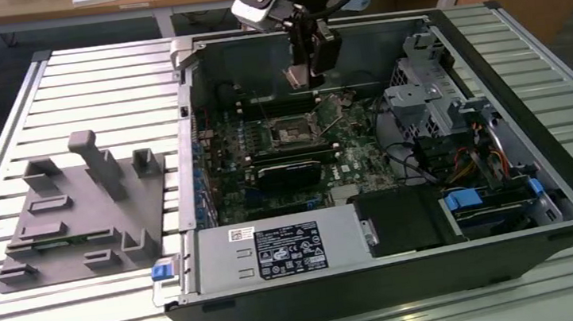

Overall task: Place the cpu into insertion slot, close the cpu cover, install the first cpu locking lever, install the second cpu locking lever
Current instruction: 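Place the cpu into insertion slot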

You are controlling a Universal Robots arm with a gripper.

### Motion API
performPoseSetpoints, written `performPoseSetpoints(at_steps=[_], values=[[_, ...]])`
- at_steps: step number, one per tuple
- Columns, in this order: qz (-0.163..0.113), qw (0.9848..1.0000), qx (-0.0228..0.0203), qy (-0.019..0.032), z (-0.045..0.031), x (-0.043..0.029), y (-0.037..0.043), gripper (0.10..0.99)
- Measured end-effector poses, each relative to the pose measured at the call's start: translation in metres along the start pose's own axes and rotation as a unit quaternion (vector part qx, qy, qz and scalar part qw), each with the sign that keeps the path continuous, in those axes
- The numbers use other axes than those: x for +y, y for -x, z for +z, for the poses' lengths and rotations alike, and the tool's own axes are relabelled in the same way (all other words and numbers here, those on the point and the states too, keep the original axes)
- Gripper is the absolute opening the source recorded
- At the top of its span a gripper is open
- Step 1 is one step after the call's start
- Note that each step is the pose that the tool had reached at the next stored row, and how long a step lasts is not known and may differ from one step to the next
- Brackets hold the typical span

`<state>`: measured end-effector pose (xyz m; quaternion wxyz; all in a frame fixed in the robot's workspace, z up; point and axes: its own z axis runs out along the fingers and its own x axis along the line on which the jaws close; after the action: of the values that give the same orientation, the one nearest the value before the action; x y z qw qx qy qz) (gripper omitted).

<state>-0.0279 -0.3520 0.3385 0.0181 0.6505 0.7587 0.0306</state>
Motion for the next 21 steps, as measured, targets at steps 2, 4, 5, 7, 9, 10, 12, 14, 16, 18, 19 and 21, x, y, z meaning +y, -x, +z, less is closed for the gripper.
performPoseSetpoints(at_steps=[2,4,5,7,9,10,12,14,16,18,19,21], values=[[0.018,0.9998,-0.0013,0.0002,0.001,-0.0001,0.0,0.537],[0.034,0.9994,-0.0024,0.0004,0.002,-0.0002,0.0,0.537],[0.042,0.9991,-0.0029,0.0005,0.0026,-0.0002,0.0,0.537],[0.053,0.9986,-0.0037,0.0006,0.0038,-0.0003,-0.0006,0.537],[0.055,0.9985,-0.0039,0.0007,0.0055,0.0001,-0.0044,0.537],[0.055,0.9985,-0.0039,0.0007,0.0069,0.0004,-0.0068,0.537],[0.055,0.9985,-0.0044,0.0006,0.01,0.0008,-0.0107,0.537],[0.055,0.9985,-0.0047,0.0006,0.0138,0.0004,-0.0121,0.537],[0.055,0.9985,-0.005,0.0006,0.0171,-0.0005,-0.0123,0.537],[0.055,0.9985,-0.005,0.0006,0.0197,-0.0011,-0.0124,0.537],[0.055,0.9985,-0.005,0.0004,0.0208,-0.0013,-0.0124,0.537],[0.055,0.9985,-0.005,0.0002,0.023,-0.0015,-0.0124,0.537]])
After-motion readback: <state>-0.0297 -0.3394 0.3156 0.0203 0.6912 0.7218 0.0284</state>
